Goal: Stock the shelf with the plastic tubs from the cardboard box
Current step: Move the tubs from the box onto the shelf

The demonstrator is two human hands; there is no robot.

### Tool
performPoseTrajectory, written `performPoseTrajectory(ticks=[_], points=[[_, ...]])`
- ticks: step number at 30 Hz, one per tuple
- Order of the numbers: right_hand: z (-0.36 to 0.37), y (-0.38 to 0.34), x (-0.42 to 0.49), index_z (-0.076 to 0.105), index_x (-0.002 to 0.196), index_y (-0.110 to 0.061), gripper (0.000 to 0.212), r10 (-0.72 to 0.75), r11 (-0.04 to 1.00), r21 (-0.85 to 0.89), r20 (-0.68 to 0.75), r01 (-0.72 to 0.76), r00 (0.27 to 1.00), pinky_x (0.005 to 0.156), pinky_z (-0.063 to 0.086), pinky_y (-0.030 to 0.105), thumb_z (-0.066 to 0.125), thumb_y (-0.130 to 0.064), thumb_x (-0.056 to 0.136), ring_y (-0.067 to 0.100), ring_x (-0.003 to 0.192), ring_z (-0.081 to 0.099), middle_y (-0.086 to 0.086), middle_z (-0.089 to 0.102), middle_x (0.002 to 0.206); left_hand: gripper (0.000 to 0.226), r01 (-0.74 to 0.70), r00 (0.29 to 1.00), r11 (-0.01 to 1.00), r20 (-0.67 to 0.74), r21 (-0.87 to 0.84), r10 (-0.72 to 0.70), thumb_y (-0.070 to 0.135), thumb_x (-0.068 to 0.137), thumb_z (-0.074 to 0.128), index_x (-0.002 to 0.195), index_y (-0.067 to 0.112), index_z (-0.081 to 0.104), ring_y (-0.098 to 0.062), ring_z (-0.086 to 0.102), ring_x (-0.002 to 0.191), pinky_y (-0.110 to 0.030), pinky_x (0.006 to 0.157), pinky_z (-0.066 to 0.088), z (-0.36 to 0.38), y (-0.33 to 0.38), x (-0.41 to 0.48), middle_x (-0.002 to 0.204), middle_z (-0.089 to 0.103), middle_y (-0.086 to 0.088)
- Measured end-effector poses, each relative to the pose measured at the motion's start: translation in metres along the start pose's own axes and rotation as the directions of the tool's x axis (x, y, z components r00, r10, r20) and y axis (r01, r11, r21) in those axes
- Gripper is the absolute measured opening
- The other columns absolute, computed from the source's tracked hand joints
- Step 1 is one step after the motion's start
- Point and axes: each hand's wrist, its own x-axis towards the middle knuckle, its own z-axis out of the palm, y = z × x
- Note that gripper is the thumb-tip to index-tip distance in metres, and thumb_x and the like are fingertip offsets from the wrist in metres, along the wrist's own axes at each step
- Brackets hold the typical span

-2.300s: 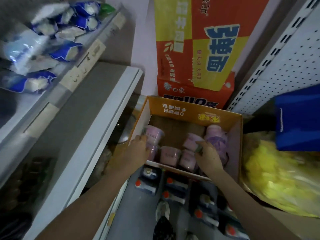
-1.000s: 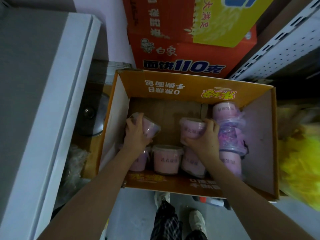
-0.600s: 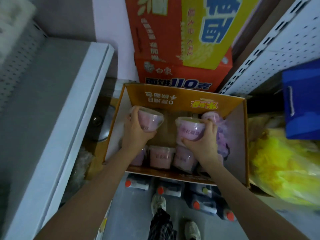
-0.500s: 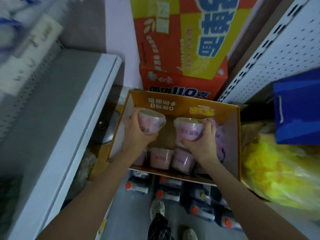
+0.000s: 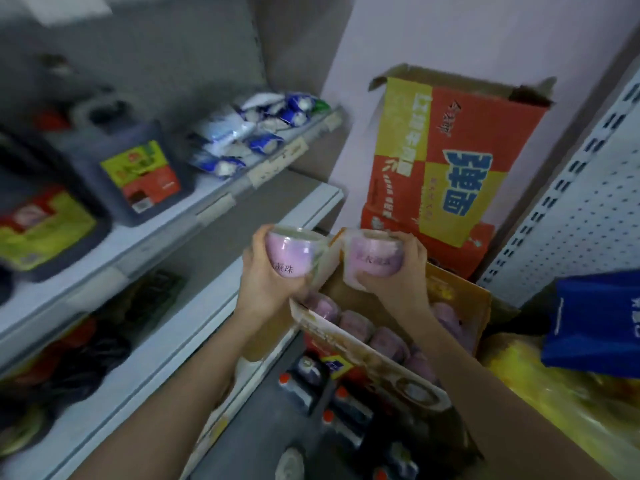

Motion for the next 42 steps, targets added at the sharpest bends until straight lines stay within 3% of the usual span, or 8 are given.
performPoseTrajectory(ticks=[5, 9, 13, 19, 23, 29, 36, 42], points=[[0.021, -0.072, -0.017, 0.044, 0.121, -0.023, 0.078, -0.162, 0.980, 0.134, 0.091, 0.149, 0.983, 0.077, 0.039, 0.004, 0.084, -0.021, 0.053, 0.005, 0.107, 0.040, -0.003, 0.038, 0.124, 0.099, 0.062, 0.970, 0.997, -0.238, 0.038, -0.051, 0.034, 0.052, 0.086, 0.131, 0.036, 0.027, -0.017, 0.047, 0.109, -0.029, 0.085, 0.038, -0.088, 0.018, -0.023, 0.126, 0.045, -0.003], [0.042, -0.128, -0.029, 0.043, 0.123, -0.026, 0.082, -0.296, 0.940, 0.226, 0.172, 0.255, 0.940, 0.081, 0.035, 0.006, 0.086, -0.011, 0.054, 0.005, 0.116, 0.039, -0.005, 0.035, 0.131, 0.096, 0.101, 0.904, 0.991, -0.425, 0.089, -0.054, 0.038, 0.056, 0.083, 0.133, 0.036, 0.025, -0.028, 0.048, 0.110, -0.041, 0.091, 0.044, -0.154, 0.034, -0.042, 0.126, 0.044, -0.009], [0.076, -0.189, -0.048, 0.044, 0.123, -0.025, 0.083, -0.420, 0.878, 0.344, 0.220, 0.333, 0.880, 0.082, 0.032, -0.003, 0.086, -0.010, 0.054, 0.004, 0.115, 0.038, -0.004, 0.035, 0.129, 0.097, 0.085, 0.823, 0.989, -0.568, 0.118, -0.003, 0.036, 0.057, 0.083, 0.135, 0.033, 0.026, -0.023, 0.046, 0.108, -0.029, 0.084, 0.037, -0.221, 0.042, -0.069, 0.124, 0.044, -0.010], [0.128, -0.283, -0.097, 0.040, 0.117, -0.041, 0.083, -0.599, 0.749, 0.506, 0.241, 0.428, 0.763, 0.103, 0.041, 0.039, 0.086, -0.021, 0.052, 0.012, 0.124, 0.040, -0.002, 0.038, 0.134, 0.097, 0.135, 0.670, 0.978, -0.742, 0.162, 0.030, 0.043, 0.056, 0.083, 0.135, 0.035, 0.027, -0.023, 0.045, 0.105, -0.030, 0.089, 0.039, -0.332, 0.052, -0.119, 0.123, 0.040, -0.011], [0.157, -0.342, -0.133, 0.041, 0.118, -0.033, 0.080, -0.684, 0.663, 0.569, 0.195, 0.487, 0.703, 0.107, 0.033, 0.037, 0.080, -0.033, 0.048, 0.015, 0.128, 0.037, 0.002, 0.039, 0.133, 0.098, 0.112, 0.599, 0.973, -0.795, 0.203, 0.097, 0.045, 0.056, 0.082, 0.136, 0.036, 0.026, -0.020, 0.043, 0.102, -0.028, 0.085, 0.037, -0.398, 0.062, -0.152, 0.117, 0.039, -0.007], [0.188, -0.420, -0.179, 0.041, 0.119, -0.031, 0.079, -0.771, 0.552, 0.645, 0.153, 0.529, 0.618, 0.103, 0.032, 0.021, 0.086, -0.014, 0.056, 0.001, 0.118, 0.037, 0.000, 0.039, 0.131, 0.093, 0.063, 0.504, 0.952, -0.832, 0.301, 0.230, 0.039, 0.063, 0.083, 0.136, 0.030, 0.027, -0.013, 0.039, 0.107, -0.024, 0.087, 0.034, -0.480, 0.074, -0.190, 0.121, 0.038, -0.002], [0.226, -0.493, -0.228, 0.039, 0.124, -0.035, 0.081, -0.826, 0.480, 0.707, 0.164, 0.519, 0.540, 0.106, 0.039, 0.038, 0.085, -0.023, 0.059, 0.010, 0.127, 0.037, -0.008, 0.034, 0.136, 0.095, 0.102, 0.433, 0.924, -0.852, 0.369, 0.293, 0.043, 0.064, 0.082, 0.139, 0.028, 0.025, -0.013, 0.035, 0.106, -0.027, 0.085, 0.032, -0.567, 0.071, -0.219, 0.117, 0.037, -0.006], [0.271, -0.541, -0.273, 0.037, 0.129, -0.038, 0.085, -0.850, 0.462, 0.723, 0.196, 0.513, 0.490, 0.105, 0.041, 0.040, 0.085, -0.029, 0.060, 0.007, 0.125, 0.036, -0.015, 0.032, 0.135, 0.096, 0.132, 0.390, 0.932, -0.882, 0.338, 0.265, 0.038, 0.064, 0.083, 0.138, 0.032, 0.022, -0.013, 0.031, 0.107, -0.030, 0.086, 0.031, -0.631, 0.052, -0.242, 0.126, 0.037, -0.014]])
